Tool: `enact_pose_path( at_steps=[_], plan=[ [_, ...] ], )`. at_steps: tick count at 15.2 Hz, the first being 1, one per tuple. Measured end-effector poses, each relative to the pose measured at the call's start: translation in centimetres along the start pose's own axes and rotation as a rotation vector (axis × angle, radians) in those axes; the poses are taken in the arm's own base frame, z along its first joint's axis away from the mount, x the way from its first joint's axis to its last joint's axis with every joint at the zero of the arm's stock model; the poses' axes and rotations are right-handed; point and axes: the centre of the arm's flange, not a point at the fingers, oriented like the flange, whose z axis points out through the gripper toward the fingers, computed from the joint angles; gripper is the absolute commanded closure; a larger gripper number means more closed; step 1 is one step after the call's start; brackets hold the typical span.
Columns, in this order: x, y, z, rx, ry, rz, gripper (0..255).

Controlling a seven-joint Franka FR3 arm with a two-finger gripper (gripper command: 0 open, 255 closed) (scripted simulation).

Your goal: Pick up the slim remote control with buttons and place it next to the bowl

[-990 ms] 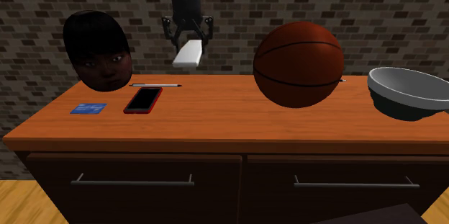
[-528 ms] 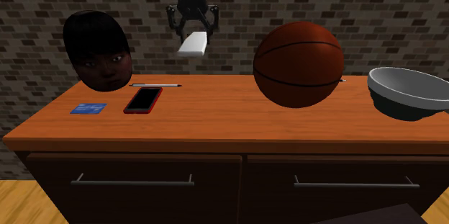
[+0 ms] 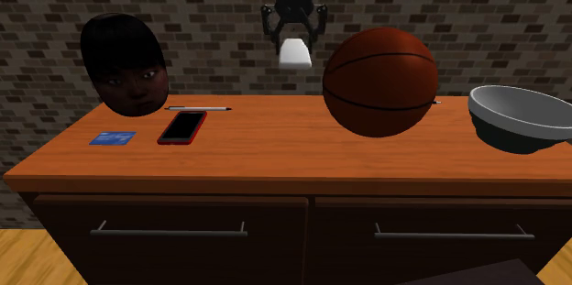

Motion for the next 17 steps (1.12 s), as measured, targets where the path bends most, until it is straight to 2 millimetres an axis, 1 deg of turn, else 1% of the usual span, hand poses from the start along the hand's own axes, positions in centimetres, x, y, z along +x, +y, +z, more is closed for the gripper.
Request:
enact_pose_path(
  at_steps=[1, 4, 6, 8, 10, 12, 14, 15, 16, 17],
  plan=[
    [0.1, 1.3, 0.3, 0.000, 0.001, 0.000, 255],
    [0.5, 5.1, 0.0, 0.002, 0.002, -0.002, 255],
    [0.8, 7.9, 0.1, 0.002, 0.003, -0.001, 255],
    [0.8, 10.5, -0.3, 0.004, 0.010, -0.003, 255],
    [1.1, 12.4, -0.9, 0.010, 0.038, -0.007, 255],
    [1.7, 15.2, -1.5, 0.014, 0.067, -0.006, 255],
    [2.4, 18.1, -1.6, 0.019, 0.122, -0.005, 255],
    [3.0, 19.3, -1.5, 0.016, 0.123, -0.006, 255],
    [3.2, 20.3, -1.5, 0.015, 0.131, -0.006, 255],
    [3.6, 21.8, -1.5, 0.012, 0.132, -0.006, 255]
  ],
)
